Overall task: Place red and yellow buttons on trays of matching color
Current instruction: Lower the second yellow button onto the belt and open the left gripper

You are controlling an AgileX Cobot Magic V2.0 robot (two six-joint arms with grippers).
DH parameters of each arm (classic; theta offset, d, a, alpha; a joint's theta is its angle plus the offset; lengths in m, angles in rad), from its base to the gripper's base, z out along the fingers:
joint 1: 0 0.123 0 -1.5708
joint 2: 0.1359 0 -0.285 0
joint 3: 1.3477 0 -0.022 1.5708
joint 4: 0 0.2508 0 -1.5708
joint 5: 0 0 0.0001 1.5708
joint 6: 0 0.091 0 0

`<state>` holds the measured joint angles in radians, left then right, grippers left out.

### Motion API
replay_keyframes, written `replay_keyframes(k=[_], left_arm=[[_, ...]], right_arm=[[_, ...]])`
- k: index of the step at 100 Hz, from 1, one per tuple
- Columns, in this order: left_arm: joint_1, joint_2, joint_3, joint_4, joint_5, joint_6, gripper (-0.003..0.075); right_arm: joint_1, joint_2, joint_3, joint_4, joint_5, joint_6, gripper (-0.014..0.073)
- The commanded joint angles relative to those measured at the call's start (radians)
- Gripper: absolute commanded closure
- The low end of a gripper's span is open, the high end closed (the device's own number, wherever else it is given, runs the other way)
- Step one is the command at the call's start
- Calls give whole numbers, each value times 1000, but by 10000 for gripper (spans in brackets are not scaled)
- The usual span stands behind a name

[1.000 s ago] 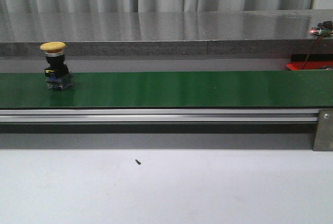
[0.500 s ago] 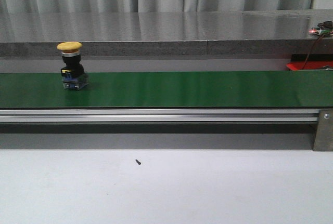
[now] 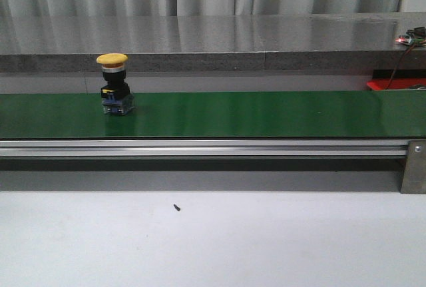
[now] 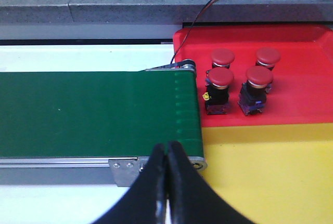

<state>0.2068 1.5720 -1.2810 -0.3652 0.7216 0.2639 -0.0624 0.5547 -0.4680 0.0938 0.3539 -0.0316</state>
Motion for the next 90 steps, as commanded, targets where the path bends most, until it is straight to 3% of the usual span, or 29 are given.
replay_keyframes(k=[1,18,70,90], left_arm=[[-44,-84,-4,-30,-32,5,349],[-88,-170,59,-47,-17,5,741],[-190,-609,412,-64,14,15,740],[-190,-766,524,21,82,3,740]], right_arm=[[-4,-1,-24,-7,-74,-4,651],[-3,-1,-24,-7,-74,-4,651],[-3,-1,-24,-1,-75,-4,651],[-3,6,-48,4,-19,-4,651]])
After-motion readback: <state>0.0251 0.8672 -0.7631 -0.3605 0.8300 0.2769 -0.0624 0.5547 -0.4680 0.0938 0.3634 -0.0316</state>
